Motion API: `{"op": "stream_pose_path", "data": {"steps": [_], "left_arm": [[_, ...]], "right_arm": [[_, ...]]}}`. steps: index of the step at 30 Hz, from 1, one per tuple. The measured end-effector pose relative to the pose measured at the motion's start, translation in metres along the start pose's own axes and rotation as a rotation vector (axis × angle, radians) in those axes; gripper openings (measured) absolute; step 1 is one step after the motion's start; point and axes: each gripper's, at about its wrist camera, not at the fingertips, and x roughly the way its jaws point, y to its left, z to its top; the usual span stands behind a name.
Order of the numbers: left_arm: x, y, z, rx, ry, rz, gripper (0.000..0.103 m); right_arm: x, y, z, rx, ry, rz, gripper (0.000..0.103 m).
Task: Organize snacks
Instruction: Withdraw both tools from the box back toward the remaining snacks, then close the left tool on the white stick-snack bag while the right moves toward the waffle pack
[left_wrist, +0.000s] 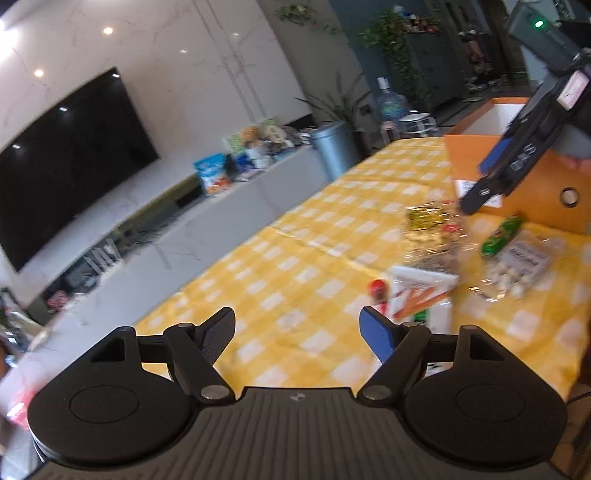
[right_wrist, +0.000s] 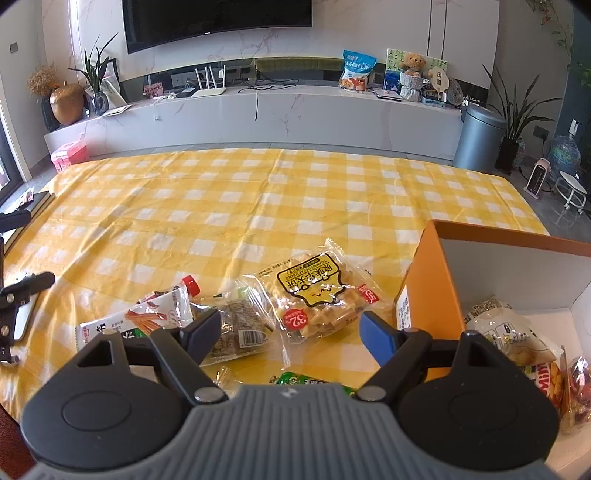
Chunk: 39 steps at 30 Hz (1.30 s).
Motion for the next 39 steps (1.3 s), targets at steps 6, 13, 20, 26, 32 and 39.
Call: {"op": "stream_pose_path", "data": {"steps": [6, 13, 20, 26, 32, 39], "left_arm": [[0.015, -0.02, 0.003, 0.027, 0.021, -0.127, 0.103], [0.037, -0.038, 0.007, 0.024, 0.124, -0.221, 0.103], [0.056, -0.045, 0.007, -0.001, 0.194, -0.249, 0.095], [0.073, -0.056, 0.006, 0.02, 0.266, -0.244, 0.083], [0.074, -0.065, 0.006, 0.069, 0.284, -0.183, 0.064], [0.062, -0.062, 0.012, 0.045, 0.26, -0.177, 0.058]], "right_arm": [[0.013, -0.001, 0.0, -0.026, 0.022, -0.002, 0.08], [0.03, -0.001, 0.002, -0.067, 0.055, -0.017, 0.08], [0.042, -0.001, 0.003, -0.082, 0.081, -0.015, 0.08], [0.049, -0.002, -0.003, -0.028, 0.106, -0.023, 0.08], [0.054, -0.004, -0.004, -0.005, 0.119, -0.021, 0.08], [0.055, -0.006, -0.003, 0.041, 0.1, -0.027, 0.08]]}}
